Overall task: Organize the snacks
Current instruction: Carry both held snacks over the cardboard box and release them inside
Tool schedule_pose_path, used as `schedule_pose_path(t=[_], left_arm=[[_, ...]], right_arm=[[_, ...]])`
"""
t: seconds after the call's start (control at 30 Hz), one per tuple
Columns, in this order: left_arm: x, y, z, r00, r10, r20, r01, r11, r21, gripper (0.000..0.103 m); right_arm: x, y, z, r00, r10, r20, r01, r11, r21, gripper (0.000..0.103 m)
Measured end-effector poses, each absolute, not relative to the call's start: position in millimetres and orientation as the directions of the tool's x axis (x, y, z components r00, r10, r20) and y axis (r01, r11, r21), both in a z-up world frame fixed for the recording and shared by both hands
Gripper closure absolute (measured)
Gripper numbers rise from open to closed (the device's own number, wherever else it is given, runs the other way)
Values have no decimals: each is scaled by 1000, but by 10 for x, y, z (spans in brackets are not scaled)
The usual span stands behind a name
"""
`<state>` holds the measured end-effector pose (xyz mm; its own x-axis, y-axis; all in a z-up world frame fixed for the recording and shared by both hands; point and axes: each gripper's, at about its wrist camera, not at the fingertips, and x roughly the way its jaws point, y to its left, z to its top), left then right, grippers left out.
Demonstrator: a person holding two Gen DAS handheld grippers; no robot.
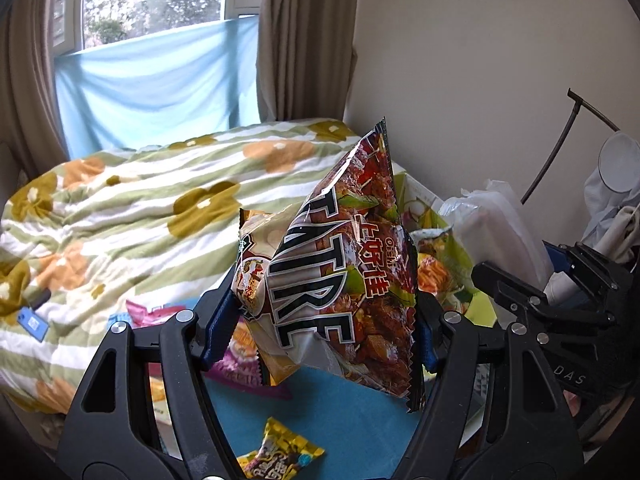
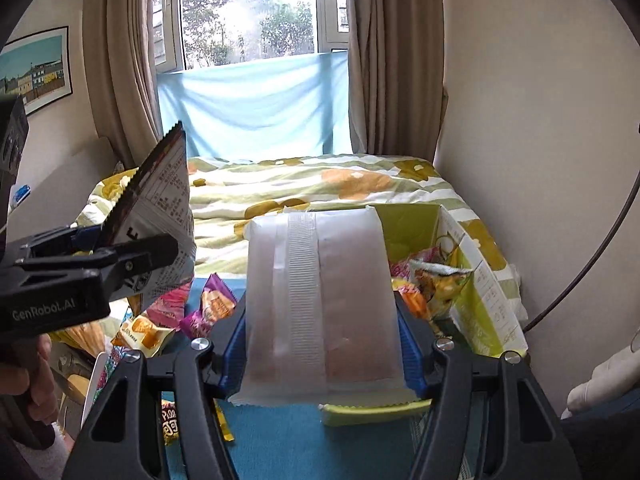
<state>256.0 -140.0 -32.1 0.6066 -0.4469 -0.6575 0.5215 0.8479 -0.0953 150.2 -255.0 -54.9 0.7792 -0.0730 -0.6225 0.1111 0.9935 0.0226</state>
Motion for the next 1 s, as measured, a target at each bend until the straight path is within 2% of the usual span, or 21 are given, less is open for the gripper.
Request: schedule_pose_path(t=[0.23, 0.37, 0.5, 0.57, 0.6, 0.67, 1.0], left_arm=[[3131, -2414, -348, 593, -425, -684, 520, 851, -78, 35], [3482, -2926, -612, 575, -357, -736, 496, 868, -34, 35], [3735, -3176, -933, 524, -330, -785, 465, 883, -61, 33], [3793, -3241, -1032, 509, -322, -798, 449, 890, -73, 28], [3802, -3274, -1067, 510, -300, -806, 434, 899, -61, 16], [3784, -3303, -1086, 529, -251, -811, 398, 917, -24, 3], [3403, -2928, -1077, 524, -244, -816, 308, 948, -86, 1]], right_arm=[[1864, -3279, -394, 790, -52, -610, 88, 996, 29, 44], [2100, -3675, -459, 781, -44, -623, 73, 997, 21, 44], [2316, -4052, -554, 763, -13, -646, 56, 997, 47, 44], [2410, -4203, -603, 751, 7, -660, 44, 997, 60, 44], [2446, -4259, -626, 746, 15, -666, 39, 997, 67, 44], [2526, -4360, -690, 731, 34, -682, 27, 997, 79, 44], [2692, -4592, -894, 683, 109, -722, -7, 990, 143, 44]])
